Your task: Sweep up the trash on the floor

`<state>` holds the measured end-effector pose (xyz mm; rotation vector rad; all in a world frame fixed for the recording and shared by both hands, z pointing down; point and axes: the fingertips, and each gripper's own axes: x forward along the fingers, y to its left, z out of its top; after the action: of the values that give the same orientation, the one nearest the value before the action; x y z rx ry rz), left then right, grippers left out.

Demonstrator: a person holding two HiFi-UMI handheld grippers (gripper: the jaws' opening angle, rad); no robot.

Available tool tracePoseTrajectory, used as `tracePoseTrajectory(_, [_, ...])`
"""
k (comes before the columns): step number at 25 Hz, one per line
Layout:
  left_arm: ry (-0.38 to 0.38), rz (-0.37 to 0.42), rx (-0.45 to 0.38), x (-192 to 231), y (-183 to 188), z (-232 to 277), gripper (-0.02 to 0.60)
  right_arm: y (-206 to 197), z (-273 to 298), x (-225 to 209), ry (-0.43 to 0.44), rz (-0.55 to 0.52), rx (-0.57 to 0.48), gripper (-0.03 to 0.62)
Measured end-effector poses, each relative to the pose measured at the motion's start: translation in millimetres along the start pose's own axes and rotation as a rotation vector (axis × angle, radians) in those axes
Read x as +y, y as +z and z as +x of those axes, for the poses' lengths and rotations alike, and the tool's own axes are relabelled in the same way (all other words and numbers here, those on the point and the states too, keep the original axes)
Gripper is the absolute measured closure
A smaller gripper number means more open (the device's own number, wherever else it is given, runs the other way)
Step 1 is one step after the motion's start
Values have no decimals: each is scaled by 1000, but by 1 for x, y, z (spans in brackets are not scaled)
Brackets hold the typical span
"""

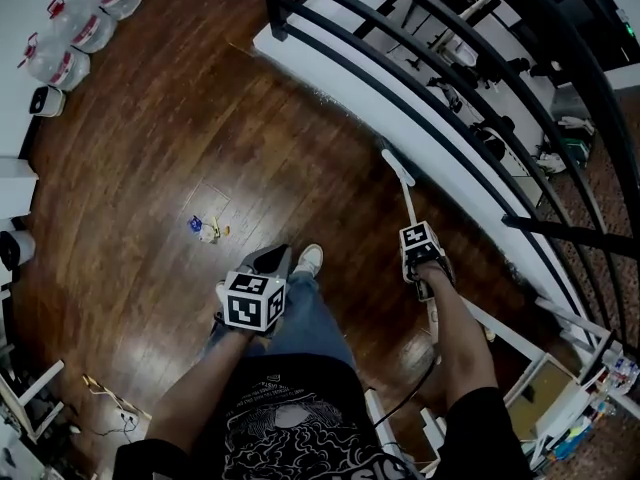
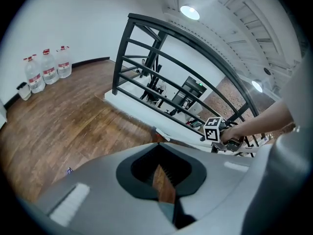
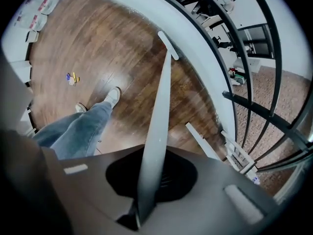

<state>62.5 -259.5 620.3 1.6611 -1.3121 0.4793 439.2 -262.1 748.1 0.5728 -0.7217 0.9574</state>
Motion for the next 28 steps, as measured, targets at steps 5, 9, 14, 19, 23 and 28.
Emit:
tracePoseTrajectory(5, [5,-29,-19,4,-4,-5,577,-8,-2,21,17,-39,10,585])
tracePoseTrajectory(9, [5,-56,-37,13,-11,-16,577,-20,-1,46,4,-82,26,585])
tracePoseTrajectory(14, [4,-77,-59,32,-21,-38,577,-35,-5,81,-45,-142,43,583])
tracePoseTrajectory(19, [4,-102,-86,54,-35,-68,577,-58,-8,135,-100,-234,57,583])
tracePoseTrajectory(23, [14,-128,-117,78,-47,-96,577,-62,-13,174,-26,-175,1,594])
tracePoseTrajectory(28, [54,-185,-128,109,-65,-112,577,-59,-47,166,52,-105,-87,594])
